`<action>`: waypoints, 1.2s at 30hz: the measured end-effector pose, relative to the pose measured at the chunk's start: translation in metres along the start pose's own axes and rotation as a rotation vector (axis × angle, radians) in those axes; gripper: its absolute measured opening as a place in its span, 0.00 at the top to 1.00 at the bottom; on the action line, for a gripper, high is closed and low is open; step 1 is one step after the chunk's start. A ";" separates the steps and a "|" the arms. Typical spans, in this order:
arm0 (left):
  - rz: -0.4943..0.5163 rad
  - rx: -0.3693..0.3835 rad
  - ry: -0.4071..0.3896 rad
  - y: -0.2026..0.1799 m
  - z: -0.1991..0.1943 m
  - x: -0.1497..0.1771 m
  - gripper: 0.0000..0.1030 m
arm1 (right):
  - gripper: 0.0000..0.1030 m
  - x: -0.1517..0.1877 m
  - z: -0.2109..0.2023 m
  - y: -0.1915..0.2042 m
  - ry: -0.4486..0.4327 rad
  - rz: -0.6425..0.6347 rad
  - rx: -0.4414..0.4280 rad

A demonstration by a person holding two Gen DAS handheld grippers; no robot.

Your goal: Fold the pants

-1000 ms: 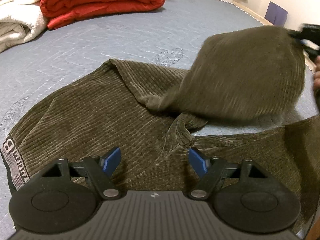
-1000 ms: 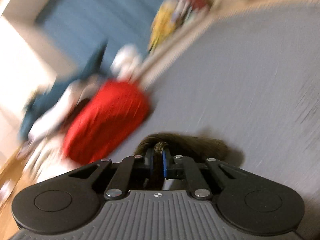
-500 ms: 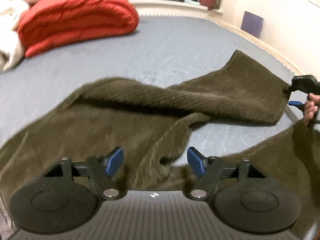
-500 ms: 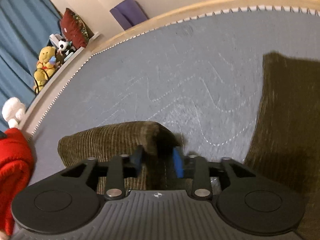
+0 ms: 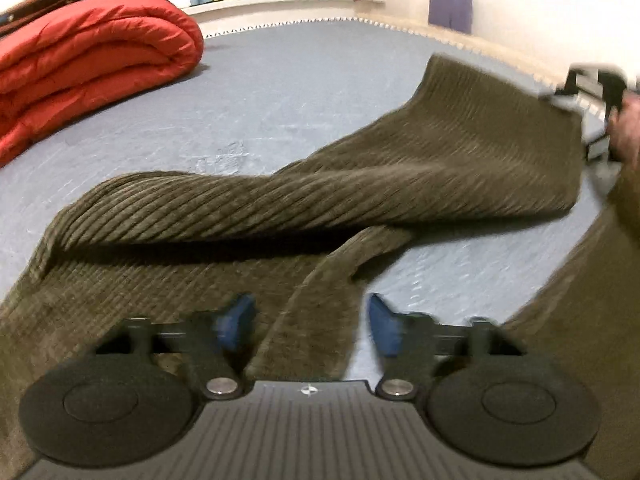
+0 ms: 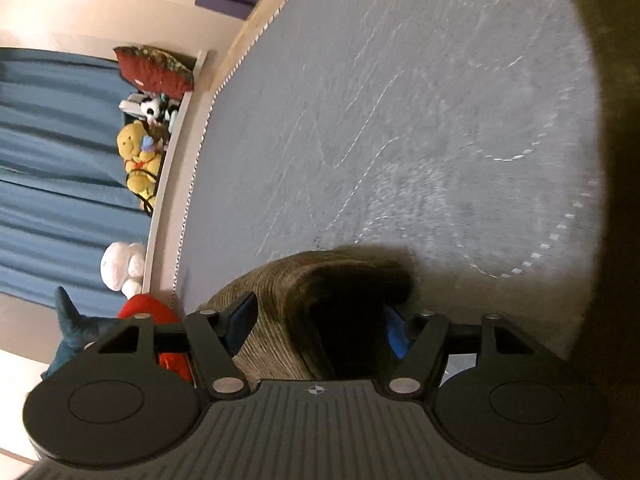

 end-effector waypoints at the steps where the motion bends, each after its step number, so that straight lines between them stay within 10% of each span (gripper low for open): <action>1: 0.010 0.005 -0.013 0.002 0.000 -0.001 0.62 | 0.51 -0.003 0.005 0.008 0.008 -0.011 -0.004; 4: 0.015 0.051 -0.035 0.008 -0.007 -0.007 0.86 | 0.83 -0.017 0.017 0.042 -0.008 -0.090 0.013; 8: 0.007 0.044 -0.101 0.023 -0.023 -0.012 0.88 | 0.88 -0.034 0.016 0.122 -0.056 -0.245 -0.051; 11: 0.000 0.099 -0.183 0.036 -0.043 -0.014 0.89 | 0.94 -0.044 -0.025 0.199 -0.253 -0.411 -0.131; 14: 0.075 0.279 -0.169 0.031 -0.055 -0.008 0.89 | 0.94 -0.044 -0.054 0.228 -0.536 -0.701 0.049; 18: 0.168 0.412 -0.020 0.017 -0.045 0.013 0.90 | 0.93 -0.064 -0.019 0.146 -0.478 -0.651 0.440; 21: 0.151 0.453 0.007 0.016 -0.043 0.017 0.90 | 0.93 -0.075 0.004 0.067 -0.309 -0.459 0.561; 30: 0.168 0.479 0.025 0.030 -0.058 0.019 0.90 | 0.93 -0.082 -0.053 0.049 -0.377 -0.439 0.329; 34: 0.112 0.471 0.065 0.041 -0.048 0.014 0.86 | 0.92 -0.082 -0.048 -0.009 -0.241 -0.346 0.668; 36: 0.112 0.482 0.063 0.038 -0.050 0.012 0.71 | 0.90 -0.087 -0.058 -0.006 -0.285 -0.364 0.621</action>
Point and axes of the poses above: each gripper's, at about its wrist camera, not at the fingertips, and z roughly the way its jaws point, y to its left, x to its underside, the point moved 5 cm from there along z, roughly the way its jaws point, and after that the axes turned 6 degrees about x, right-handed, at the moved point
